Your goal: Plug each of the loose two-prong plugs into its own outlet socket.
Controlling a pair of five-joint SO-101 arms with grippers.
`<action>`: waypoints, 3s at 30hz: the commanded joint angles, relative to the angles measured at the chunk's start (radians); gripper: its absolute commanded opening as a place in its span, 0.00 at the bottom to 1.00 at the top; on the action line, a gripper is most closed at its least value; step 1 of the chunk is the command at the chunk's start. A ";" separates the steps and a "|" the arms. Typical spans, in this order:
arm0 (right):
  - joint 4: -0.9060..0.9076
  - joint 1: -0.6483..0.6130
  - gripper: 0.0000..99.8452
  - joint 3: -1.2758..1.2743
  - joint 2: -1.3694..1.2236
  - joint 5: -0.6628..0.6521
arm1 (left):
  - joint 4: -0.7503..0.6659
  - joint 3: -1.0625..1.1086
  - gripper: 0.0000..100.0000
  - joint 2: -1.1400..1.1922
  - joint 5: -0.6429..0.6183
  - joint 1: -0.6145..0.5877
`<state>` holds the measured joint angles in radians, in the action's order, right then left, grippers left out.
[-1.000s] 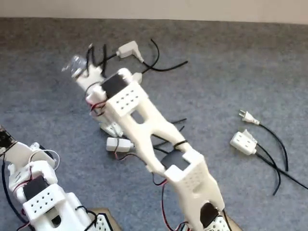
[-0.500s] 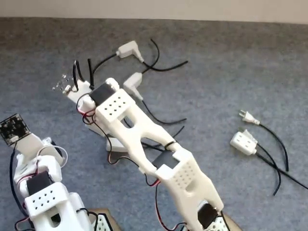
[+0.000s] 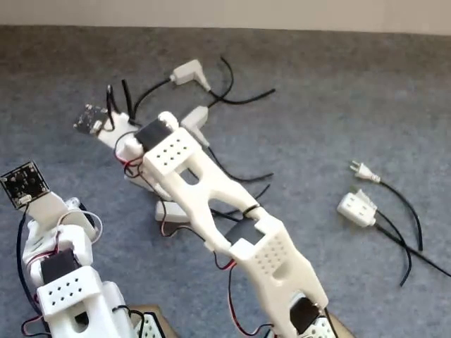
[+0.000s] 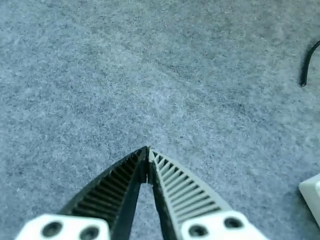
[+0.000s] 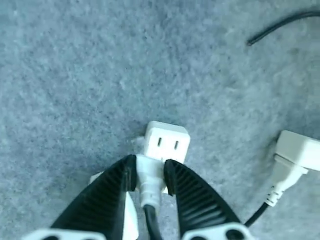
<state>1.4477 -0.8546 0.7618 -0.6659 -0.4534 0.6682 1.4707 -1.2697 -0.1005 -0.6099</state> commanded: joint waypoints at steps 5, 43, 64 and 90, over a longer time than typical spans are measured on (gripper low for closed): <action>-0.054 0.051 0.01 0.042 0.036 -0.018 | 0.002 -0.036 0.01 -0.007 -0.002 0.015; -0.068 -0.038 0.01 0.053 -0.088 -0.017 | 0.003 -0.035 0.01 -0.008 -0.002 0.015; -0.064 -0.028 0.01 -0.113 -0.093 -0.318 | 0.003 -0.024 0.01 -0.008 0.000 0.015; -0.090 0.022 0.01 -0.038 -0.050 -0.315 | 0.002 -0.024 0.01 -0.008 0.000 0.015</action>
<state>1.3740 -0.8684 0.7112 -0.7457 -0.7633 0.6682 1.4707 -1.2697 -0.1005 -0.6099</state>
